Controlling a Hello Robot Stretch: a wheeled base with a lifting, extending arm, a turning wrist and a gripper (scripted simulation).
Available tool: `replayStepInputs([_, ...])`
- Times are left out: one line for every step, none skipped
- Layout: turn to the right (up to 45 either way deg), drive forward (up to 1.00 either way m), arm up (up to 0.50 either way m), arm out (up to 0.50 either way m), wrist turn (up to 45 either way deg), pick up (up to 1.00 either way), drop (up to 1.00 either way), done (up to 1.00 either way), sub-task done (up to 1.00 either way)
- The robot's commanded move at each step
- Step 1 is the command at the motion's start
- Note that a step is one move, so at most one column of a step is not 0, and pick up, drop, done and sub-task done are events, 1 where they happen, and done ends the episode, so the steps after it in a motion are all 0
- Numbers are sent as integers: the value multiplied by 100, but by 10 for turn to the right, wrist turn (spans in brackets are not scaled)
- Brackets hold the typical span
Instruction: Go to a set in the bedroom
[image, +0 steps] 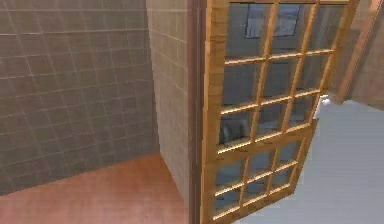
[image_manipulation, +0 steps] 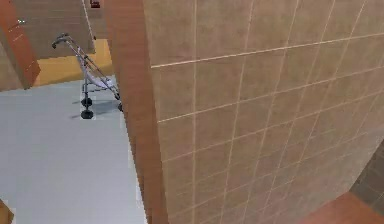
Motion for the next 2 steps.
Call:
replayStepInputs([420, 0, 0, 0, 0, 0, 0, 0, 0])
replayStepInputs([30, 0, 0, 0, 0, 0, 0, 0, 0])
